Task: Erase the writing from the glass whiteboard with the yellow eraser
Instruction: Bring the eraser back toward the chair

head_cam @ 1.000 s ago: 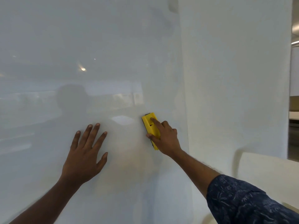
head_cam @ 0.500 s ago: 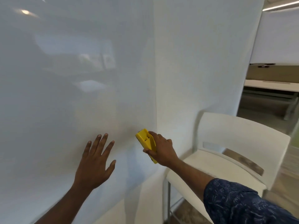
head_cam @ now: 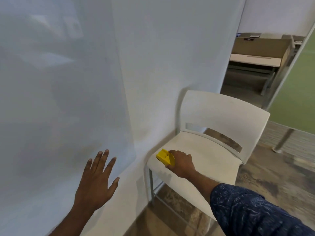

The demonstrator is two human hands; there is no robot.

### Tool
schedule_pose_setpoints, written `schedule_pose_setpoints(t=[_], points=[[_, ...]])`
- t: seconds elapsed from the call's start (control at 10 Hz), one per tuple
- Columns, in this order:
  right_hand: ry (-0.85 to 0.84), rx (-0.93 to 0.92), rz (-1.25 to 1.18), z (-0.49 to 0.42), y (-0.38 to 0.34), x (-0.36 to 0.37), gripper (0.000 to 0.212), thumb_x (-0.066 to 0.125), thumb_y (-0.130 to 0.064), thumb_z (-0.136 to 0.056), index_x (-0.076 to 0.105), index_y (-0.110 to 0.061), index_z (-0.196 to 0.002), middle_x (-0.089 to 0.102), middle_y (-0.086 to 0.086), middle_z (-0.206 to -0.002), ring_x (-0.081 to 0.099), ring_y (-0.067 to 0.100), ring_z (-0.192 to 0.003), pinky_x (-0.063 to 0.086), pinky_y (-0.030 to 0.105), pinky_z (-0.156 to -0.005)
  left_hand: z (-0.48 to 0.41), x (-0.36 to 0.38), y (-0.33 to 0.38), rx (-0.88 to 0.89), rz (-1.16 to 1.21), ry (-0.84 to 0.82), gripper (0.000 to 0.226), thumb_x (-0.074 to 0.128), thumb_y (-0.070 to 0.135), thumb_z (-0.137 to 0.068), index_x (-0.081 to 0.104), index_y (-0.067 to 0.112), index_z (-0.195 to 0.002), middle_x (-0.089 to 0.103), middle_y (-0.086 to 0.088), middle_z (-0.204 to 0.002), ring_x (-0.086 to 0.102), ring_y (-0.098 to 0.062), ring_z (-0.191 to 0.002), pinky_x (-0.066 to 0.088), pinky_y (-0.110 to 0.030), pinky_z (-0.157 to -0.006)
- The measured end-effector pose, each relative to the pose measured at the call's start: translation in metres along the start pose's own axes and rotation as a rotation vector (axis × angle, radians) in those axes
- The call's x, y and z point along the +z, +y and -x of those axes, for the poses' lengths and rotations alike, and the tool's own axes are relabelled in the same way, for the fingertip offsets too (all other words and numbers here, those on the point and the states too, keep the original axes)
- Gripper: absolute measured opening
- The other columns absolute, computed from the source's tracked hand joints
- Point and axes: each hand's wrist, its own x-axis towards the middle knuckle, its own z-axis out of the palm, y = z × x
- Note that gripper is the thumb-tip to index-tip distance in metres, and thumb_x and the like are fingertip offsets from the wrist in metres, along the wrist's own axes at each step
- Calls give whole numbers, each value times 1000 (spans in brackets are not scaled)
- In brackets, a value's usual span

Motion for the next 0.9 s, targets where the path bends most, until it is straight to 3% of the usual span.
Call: schedule_pose_setpoints(t=[0.3,0.6,0.8,0.9], points=[[-182,251,23,-20,97,61,62,57,-49,-85,38,-26,-139,53,5,-129,50,28,-116,36,40,-96,-37,39,44,-7,69,-94,87,8,66,-96,57,9,-140,42,-21,-153,40,-43,-140,39,-65,-107],[-182,269,80,-63,132,111,56,51,-46,-92,34,-26,-142,53,4,-128,50,27,-115,37,38,-93,-82,85,60,-54,111,-131,89,11,71,-92,58,11,-139,42,-20,-153,38,-45,-140,38,-67,-107],[-207,294,5,-78,143,123,63,54,-46,-91,31,-23,-146,51,6,-135,48,28,-121,36,38,-97,-90,97,64,-26,131,-118,90,11,75,-90,51,17,-145,30,-13,-160,28,-39,-147,31,-65,-114],[-143,261,-16,-71,142,126,68,57,-51,-89,34,-20,-145,48,5,-138,46,27,-123,35,36,-99,-88,92,63,-40,140,-99,92,8,76,-88,47,18,-148,27,-12,-162,24,-38,-149,28,-63,-117]])
